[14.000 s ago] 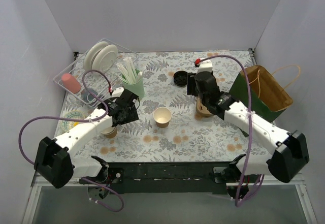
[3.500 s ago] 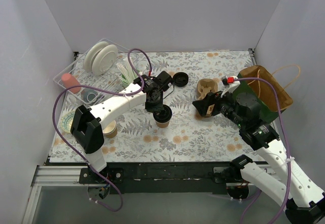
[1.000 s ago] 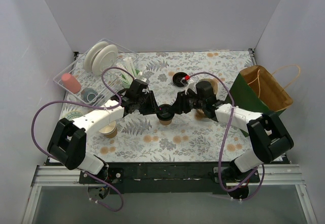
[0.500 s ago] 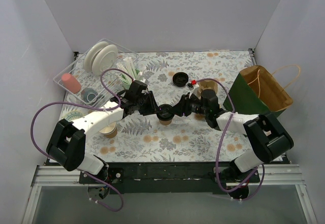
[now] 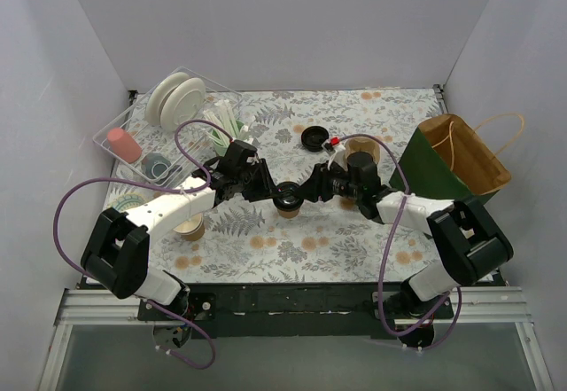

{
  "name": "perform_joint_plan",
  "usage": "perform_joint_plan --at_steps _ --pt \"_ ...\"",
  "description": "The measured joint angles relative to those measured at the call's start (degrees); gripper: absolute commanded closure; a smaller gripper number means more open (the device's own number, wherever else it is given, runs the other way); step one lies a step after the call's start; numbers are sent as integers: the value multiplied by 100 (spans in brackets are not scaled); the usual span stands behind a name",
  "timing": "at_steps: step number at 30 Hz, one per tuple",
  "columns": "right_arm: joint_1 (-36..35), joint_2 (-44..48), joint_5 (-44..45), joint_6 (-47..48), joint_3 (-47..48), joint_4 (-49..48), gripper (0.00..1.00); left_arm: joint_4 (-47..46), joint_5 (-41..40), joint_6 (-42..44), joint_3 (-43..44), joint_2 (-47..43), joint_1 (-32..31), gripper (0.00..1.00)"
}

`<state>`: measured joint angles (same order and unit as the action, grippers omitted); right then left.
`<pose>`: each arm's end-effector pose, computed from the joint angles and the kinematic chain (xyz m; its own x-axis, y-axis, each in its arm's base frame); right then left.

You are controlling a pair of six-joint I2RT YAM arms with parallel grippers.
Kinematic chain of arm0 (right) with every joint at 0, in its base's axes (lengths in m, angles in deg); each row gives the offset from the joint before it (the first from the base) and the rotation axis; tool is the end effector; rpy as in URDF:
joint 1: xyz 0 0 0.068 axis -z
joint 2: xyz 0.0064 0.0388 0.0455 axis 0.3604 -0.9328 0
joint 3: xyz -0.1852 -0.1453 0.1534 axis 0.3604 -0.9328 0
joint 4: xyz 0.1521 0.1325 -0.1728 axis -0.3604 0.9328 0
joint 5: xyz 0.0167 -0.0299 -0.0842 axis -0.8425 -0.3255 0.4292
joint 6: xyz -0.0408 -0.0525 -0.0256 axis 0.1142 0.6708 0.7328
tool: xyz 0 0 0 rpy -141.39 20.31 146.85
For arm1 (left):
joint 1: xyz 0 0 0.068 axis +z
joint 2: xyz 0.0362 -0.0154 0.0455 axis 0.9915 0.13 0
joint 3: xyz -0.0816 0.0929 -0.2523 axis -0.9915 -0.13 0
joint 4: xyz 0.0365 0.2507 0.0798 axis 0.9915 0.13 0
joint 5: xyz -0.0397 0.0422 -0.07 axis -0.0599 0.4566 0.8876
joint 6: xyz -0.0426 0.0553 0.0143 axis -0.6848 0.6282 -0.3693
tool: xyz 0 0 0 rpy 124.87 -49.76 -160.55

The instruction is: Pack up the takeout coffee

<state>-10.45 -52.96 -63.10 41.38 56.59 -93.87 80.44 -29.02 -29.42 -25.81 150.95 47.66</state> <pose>0.2645 0.1941 0.1864 -0.6288 0.1095 -0.7698 -0.6119 0.5412 0.5768 0.2584 -0.1897 0.2172 -0.7236 -0.6902 0.0041 -0.5243 0.5458 -0.6536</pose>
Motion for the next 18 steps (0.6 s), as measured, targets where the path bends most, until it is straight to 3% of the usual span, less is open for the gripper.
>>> perform_joint_plan --at_steps 8,18 --pt "-120 197 323 466 817 1895 53 -46 39 4 4 35 2 75" --pt "-304 125 802 629 1169 2474 58 -188 90 -44 -20 92 28 75"
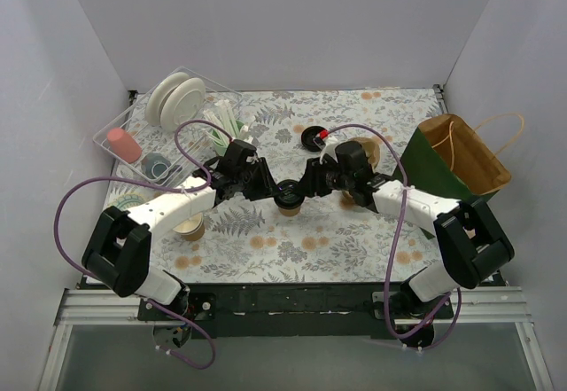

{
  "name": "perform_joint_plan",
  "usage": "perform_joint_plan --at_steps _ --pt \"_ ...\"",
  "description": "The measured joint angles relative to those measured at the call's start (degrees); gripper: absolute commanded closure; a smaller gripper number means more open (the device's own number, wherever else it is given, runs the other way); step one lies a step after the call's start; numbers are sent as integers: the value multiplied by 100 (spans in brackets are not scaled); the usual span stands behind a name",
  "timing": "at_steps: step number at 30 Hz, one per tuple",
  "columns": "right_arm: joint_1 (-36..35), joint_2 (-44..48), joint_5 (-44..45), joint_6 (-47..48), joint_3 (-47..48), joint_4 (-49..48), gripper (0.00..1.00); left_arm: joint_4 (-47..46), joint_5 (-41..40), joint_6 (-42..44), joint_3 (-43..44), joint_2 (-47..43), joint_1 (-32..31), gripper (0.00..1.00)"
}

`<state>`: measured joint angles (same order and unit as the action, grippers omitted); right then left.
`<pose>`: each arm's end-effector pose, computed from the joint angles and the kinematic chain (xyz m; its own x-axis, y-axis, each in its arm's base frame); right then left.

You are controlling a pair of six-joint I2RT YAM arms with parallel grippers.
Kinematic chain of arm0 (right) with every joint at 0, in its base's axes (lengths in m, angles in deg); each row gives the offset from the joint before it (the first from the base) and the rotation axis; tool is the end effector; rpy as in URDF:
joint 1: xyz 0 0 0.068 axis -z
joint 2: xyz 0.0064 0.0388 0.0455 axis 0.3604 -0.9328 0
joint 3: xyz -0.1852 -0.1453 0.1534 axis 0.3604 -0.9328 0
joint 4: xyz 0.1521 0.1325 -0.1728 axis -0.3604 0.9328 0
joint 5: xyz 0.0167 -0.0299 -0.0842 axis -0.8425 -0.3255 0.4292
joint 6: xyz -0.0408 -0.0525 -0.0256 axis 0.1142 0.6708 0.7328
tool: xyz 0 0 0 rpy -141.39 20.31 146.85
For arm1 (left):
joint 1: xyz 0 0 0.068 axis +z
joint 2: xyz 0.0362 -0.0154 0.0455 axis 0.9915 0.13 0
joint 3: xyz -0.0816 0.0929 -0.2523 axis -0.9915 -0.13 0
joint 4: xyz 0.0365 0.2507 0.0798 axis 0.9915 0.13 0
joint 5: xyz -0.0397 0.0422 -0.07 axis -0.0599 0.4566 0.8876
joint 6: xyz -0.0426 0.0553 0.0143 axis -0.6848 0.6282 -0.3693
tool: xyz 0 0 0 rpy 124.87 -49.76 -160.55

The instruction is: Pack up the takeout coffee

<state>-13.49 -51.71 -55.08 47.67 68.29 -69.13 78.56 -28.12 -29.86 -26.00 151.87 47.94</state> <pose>0.2723 0.2115 0.2097 -0.6686 -0.0299 -0.7430 -0.5622 0.6744 0.4788 0.2624 -0.1916 0.2142 -0.7233 -0.6903 0.0181 -0.5242 0.5318 -0.6651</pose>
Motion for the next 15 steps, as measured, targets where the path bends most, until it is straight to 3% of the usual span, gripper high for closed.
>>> perform_joint_plan --at_steps 6,8,15 --pt "-166 66 498 -155 -415 -671 58 -162 -4 -109 -133 -59 26 75" --pt "-190 105 570 -175 -455 -728 54 -184 -2 -109 -138 -59 31 75" --pt "-229 251 656 0 -39 83 40 -184 4 -42 -122 -61 26 74"
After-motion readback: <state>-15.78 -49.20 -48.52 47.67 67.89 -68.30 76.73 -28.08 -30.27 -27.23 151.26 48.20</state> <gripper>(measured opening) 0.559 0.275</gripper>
